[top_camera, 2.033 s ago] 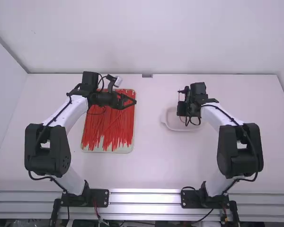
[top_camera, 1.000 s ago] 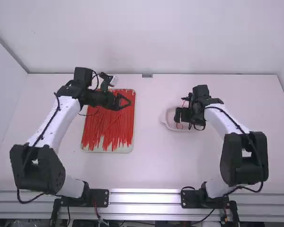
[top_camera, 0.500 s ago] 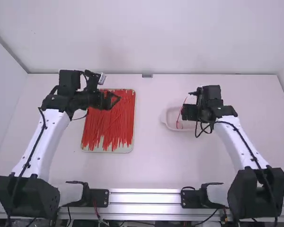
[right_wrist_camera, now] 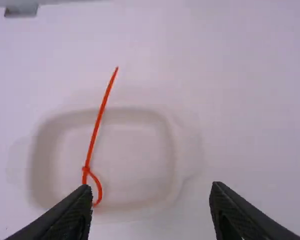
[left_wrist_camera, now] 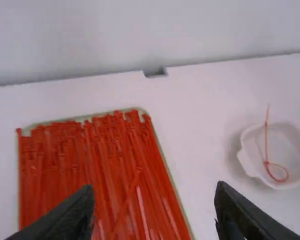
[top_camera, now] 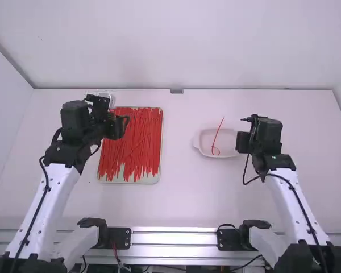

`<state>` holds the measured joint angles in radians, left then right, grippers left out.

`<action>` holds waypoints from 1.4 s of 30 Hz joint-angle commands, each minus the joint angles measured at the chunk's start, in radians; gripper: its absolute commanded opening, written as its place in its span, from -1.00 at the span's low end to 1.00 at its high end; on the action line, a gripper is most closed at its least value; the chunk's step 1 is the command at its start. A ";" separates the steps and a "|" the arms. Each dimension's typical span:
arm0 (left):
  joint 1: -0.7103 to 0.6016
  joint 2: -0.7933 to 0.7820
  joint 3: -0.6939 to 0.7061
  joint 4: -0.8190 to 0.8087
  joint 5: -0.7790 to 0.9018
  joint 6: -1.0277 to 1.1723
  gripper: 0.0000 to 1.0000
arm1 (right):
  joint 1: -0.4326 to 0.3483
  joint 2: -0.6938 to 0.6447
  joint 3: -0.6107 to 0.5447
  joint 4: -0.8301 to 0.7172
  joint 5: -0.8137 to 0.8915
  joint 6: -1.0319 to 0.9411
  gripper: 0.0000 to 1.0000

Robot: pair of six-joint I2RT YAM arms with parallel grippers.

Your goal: Fasten the cable tie

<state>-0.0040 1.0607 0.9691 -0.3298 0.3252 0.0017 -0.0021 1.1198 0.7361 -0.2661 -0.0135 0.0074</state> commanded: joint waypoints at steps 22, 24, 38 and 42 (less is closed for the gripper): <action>0.004 -0.534 -0.520 0.330 -0.325 -0.002 -0.78 | 0.002 -0.528 -0.522 0.266 0.014 -0.007 -0.78; 0.004 -0.573 -0.559 0.330 -0.325 -0.002 -0.86 | 0.002 -0.567 -0.561 0.266 0.014 -0.007 -0.86; 0.004 -0.819 -0.804 0.330 -0.325 -0.002 -1.00 | 0.002 -0.814 -0.736 0.266 0.014 -0.007 -1.00; 0.004 -0.872 -0.857 0.330 -0.325 -0.002 -1.00 | 0.002 -0.870 -0.736 0.266 0.014 -0.007 -1.00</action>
<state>-0.0036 0.2100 0.1307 -0.0048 0.0025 -0.0006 -0.0021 0.2687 0.0109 0.0055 -0.0021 -0.0048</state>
